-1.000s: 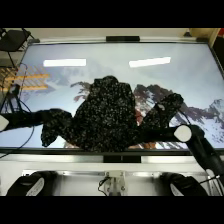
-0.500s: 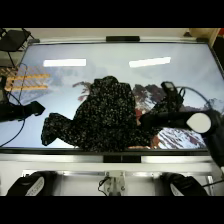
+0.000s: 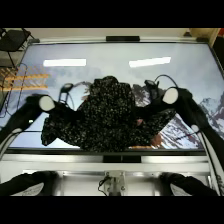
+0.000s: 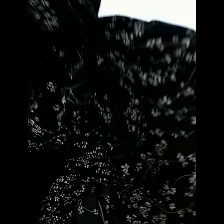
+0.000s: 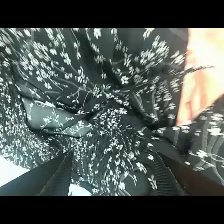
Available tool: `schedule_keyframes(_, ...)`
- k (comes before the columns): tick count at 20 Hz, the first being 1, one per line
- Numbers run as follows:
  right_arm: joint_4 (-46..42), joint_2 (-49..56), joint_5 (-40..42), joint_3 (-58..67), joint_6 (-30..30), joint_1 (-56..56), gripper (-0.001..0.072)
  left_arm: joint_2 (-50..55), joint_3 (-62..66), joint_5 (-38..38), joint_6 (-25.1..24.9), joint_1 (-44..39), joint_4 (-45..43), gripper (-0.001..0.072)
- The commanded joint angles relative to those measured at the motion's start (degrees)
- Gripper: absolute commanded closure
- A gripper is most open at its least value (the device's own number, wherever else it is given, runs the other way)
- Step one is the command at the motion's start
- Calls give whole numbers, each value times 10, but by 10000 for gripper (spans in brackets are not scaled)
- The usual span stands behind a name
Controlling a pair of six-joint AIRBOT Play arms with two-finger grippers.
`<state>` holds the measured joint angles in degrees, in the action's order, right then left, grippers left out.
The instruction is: Fold the shirts.
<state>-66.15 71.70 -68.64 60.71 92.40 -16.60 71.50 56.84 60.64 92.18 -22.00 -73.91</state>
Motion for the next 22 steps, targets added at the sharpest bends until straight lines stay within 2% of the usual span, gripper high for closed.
schedule_keyframes(1, 28, 60, -20, 5, 2, 0, 80, 98, 3, -65, -2, -56, 3, 229)
schedule_keyframes(3, 27, 65, -33, 5, 2, -1, 80, 123, 3, -79, -2, -57, 5, 207)
schedule_keyframes(4, 26, 68, -35, 5, 1, 0, 80, 131, 3, -82, -2, -57, 5, 167)
schedule_keyframes(7, 28, 87, -35, 5, 0, -1, 80, 145, 3, -99, -3, -63, 26, 171)
schedule_keyframes(8, 29, 97, -35, 5, -1, -1, 80, 146, 2, -104, -2, -66, 28, 206)
schedule_keyframes(9, 31, 108, -34, 5, -1, -1, 80, 146, 3, -108, -2, -66, 29, 361)
schedule_keyframes(10, 35, 119, -34, 5, -1, -1, 80, 146, 3, -112, -2, -66, 30, 465)
schedule_keyframes(12, 49, 139, -35, 5, -5, -1, 80, 146, 3, -114, -3, -66, 30, 580)
schedule_keyframes(13, 53, 147, -35, 5, -5, -1, 80, 145, 3, -114, -3, -66, 30, 664)
schedule_keyframes(19, 47, 179, -39, 5, -7, -17, 86, 112, 3, -98, -16, -66, 28, 660)
schedule_keyframes(20, 48, 181, -45, 5, -19, -29, 140, 102, 3, -94, -16, -65, 25, 660)
schedule_keyframes(22, 42, 181, -49, 5, -33, -51, 478, 84, 3, -92, -16, -65, 24, 660)
